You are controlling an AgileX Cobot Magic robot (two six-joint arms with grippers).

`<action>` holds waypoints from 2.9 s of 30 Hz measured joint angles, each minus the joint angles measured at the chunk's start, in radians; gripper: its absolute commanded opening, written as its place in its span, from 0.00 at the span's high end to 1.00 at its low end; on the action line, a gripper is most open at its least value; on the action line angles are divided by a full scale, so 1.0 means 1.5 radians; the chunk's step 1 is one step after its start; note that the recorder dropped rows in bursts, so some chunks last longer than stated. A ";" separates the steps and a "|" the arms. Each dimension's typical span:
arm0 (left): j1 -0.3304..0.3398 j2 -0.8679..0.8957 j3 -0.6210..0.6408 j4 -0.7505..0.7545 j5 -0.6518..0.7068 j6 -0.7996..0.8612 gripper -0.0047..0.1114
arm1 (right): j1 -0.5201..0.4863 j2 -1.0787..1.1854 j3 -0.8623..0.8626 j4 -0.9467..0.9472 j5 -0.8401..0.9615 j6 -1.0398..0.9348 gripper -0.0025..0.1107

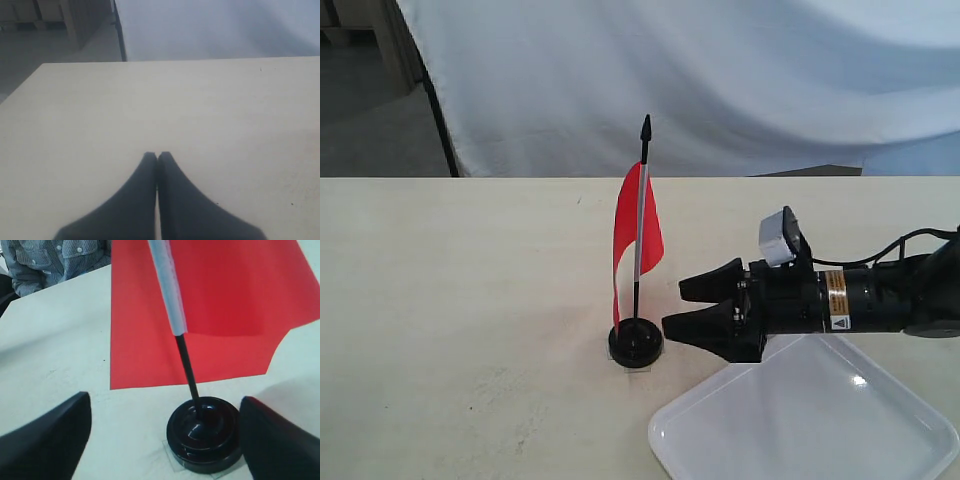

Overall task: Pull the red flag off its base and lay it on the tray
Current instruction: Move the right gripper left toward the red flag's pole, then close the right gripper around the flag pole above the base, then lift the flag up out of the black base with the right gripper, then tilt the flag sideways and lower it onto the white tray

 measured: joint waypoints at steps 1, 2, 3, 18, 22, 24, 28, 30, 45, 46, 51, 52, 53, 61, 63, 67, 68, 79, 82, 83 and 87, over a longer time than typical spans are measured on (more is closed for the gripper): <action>0.000 0.000 0.000 0.000 0.000 0.000 0.96 | 0.002 0.000 0.000 0.003 0.000 0.000 0.34; 0.000 0.000 0.000 0.000 0.000 0.000 0.96 | 0.005 0.000 0.000 0.006 0.000 0.000 0.34; 0.000 0.000 0.000 0.000 0.000 0.000 0.96 | 0.008 0.000 0.000 0.009 0.000 0.000 0.34; 0.000 0.000 0.000 0.000 0.000 0.000 0.96 | 0.112 0.030 -0.070 0.083 0.100 -0.032 0.34; 0.000 0.000 0.000 0.000 0.000 0.000 0.96 | 0.115 0.056 -0.101 0.091 0.104 -0.029 0.34; 0.000 0.000 0.000 0.000 0.000 0.000 0.96 | 0.115 0.065 -0.113 0.094 0.104 -0.026 0.34; 0.000 0.000 0.000 0.000 0.000 0.000 0.96 | 0.116 0.074 -0.123 0.104 0.089 -0.026 0.38; 0.000 0.000 0.000 0.000 0.000 0.000 0.96 | 0.116 0.074 -0.125 0.107 0.084 -0.026 0.45; 0.000 0.000 0.000 0.000 0.000 0.000 0.96 | 0.116 0.074 -0.127 0.105 0.065 -0.032 0.98; 0.000 0.000 0.000 0.000 0.000 0.000 0.96 | 0.116 0.073 -0.127 0.105 0.065 -0.032 0.98; 0.000 0.000 0.000 0.000 0.000 0.000 0.96 | 0.116 0.039 -0.125 0.100 0.084 -0.027 0.98; 0.000 0.000 0.000 0.000 0.000 0.000 0.96 | 0.114 0.027 -0.125 0.102 0.084 -0.020 0.98; 0.000 0.000 0.000 0.000 0.000 0.000 0.96 | 0.114 0.009 -0.125 0.103 0.091 -0.011 0.98; 0.000 0.000 0.000 0.000 0.000 0.000 0.96 | 0.109 -0.150 -0.125 -0.003 0.264 0.058 0.98; 0.000 0.000 0.000 0.000 0.000 0.000 0.96 | 0.109 -0.185 -0.125 -0.076 0.298 0.072 0.98; 0.000 0.000 0.000 0.000 0.000 0.000 0.96 | 0.105 -0.254 -0.112 -0.185 0.382 0.136 0.98; 0.000 0.000 0.000 0.000 0.000 0.000 0.96 | 0.098 -0.272 -0.105 -0.192 0.396 0.140 0.98; 0.000 0.000 0.000 0.000 0.000 0.000 0.96 | -0.033 -0.391 0.010 -0.206 0.496 0.027 0.98; 0.000 0.000 0.000 0.000 0.000 0.000 0.96 | -0.038 -0.413 0.036 -0.208 0.623 -0.053 0.98; 0.000 0.000 0.000 0.000 0.000 0.000 0.96 | -0.038 -0.417 0.042 -0.208 0.656 -0.076 0.98; 0.000 0.000 0.000 0.000 0.000 0.000 0.96 | -0.038 -0.436 0.076 -0.208 0.768 -0.177 0.98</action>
